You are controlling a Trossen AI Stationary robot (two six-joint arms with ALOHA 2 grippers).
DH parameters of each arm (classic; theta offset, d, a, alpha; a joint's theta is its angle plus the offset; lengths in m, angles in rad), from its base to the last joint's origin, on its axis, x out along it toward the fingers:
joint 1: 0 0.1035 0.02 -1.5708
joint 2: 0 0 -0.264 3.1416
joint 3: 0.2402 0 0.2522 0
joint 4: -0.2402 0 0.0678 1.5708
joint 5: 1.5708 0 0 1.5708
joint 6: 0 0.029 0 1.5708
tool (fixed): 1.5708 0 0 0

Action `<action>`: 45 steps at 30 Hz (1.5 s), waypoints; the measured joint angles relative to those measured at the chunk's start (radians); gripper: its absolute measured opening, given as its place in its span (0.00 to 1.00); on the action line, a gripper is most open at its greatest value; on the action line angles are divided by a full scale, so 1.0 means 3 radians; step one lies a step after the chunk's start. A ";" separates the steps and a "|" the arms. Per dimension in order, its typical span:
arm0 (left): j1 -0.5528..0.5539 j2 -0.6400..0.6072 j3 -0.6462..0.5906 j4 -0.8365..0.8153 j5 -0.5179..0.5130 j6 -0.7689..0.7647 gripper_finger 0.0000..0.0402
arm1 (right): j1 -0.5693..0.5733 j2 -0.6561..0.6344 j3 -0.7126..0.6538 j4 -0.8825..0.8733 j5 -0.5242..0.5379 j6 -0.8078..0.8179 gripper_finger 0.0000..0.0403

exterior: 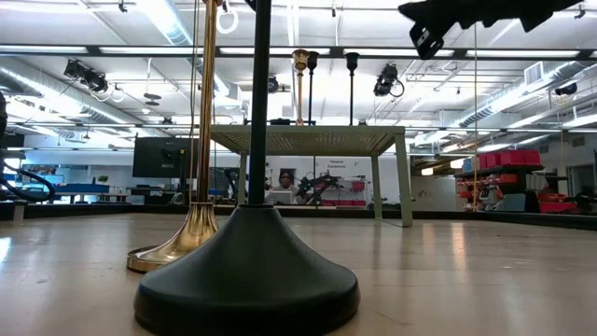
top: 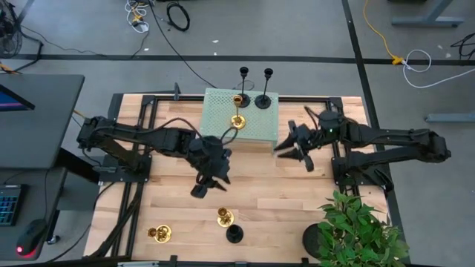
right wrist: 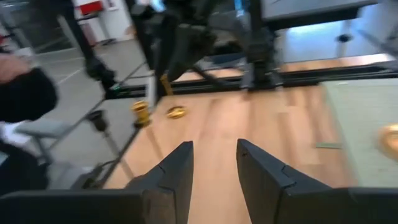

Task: Pick & Place candle stick holders
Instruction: Put the right gold candle holder on the shelf aligned with the other gold candle holder

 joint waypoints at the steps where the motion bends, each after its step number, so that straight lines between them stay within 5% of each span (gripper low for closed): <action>1: -0.0041 0.0000 0.0000 -0.0031 0.0000 0.0000 0.29 | 0.0075 0.0000 -0.0037 0.0053 0.0000 0.0037 0.31; 14: -0.0480 0.0000 -0.0015 -0.0337 -0.0443 -0.0141 0.29 | 0.0925 0.0005 -0.0616 0.1070 0.0586 0.0436 0.31; 20: -0.0525 -0.0004 -0.0415 -0.0128 -0.0489 -0.0514 0.29 | 0.1243 0.0003 -0.0660 0.1184 0.0929 0.0418 0.31; 30: -0.0729 -0.0005 -0.1218 0.1053 -0.0449 -0.0896 0.29 | 0.1437 0.0003 -0.0660 0.1176 0.1208 0.0319 0.31; 38: -0.0917 -0.0006 -0.1759 0.2259 -0.0809 -0.0968 0.29 | 0.1437 0.0003 -0.0660 0.1179 0.1280 0.0282 0.31; 45: -0.0982 -0.0004 -0.1988 0.2522 -0.1113 -0.1141 0.29 | 0.1436 0.0003 -0.0660 0.1179 0.1282 0.0258 0.31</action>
